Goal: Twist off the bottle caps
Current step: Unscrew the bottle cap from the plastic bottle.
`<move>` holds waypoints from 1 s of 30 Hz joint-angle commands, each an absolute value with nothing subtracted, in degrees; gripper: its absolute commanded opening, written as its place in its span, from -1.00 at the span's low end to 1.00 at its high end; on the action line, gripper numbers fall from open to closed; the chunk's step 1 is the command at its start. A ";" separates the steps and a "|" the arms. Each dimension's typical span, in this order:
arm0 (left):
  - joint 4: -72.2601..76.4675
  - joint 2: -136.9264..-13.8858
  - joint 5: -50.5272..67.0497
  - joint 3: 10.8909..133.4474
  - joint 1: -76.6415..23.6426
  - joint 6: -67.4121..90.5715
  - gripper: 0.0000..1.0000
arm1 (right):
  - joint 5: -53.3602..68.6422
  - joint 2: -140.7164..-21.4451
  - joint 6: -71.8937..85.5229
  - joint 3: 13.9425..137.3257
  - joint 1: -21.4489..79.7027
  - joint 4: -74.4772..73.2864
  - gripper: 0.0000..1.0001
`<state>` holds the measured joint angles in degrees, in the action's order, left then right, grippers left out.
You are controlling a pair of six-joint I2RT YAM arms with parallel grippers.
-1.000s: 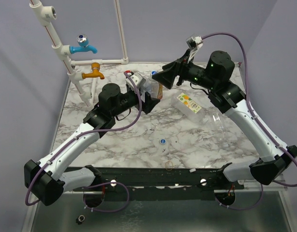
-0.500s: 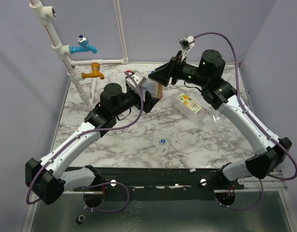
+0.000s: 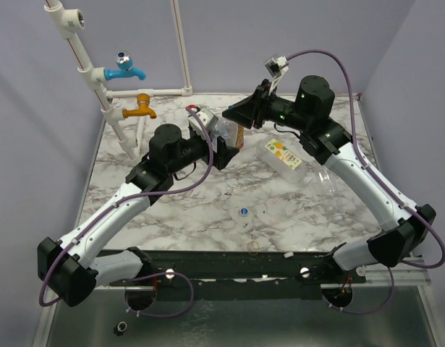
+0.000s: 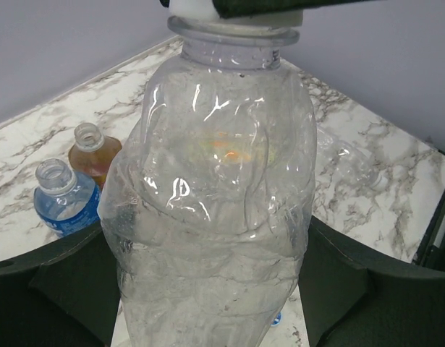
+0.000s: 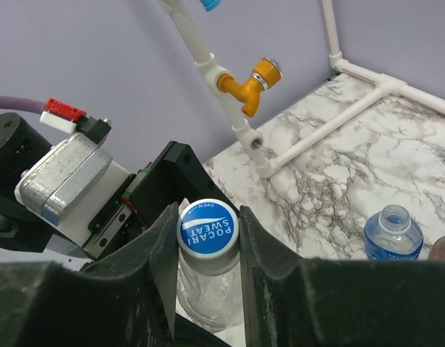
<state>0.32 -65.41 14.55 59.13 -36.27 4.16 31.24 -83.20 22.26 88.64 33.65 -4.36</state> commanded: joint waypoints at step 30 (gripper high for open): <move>2.11 -63.17 28.73 59.05 -36.30 2.49 -1.00 | 31.18 -76.49 17.47 97.03 31.52 -13.88 0.74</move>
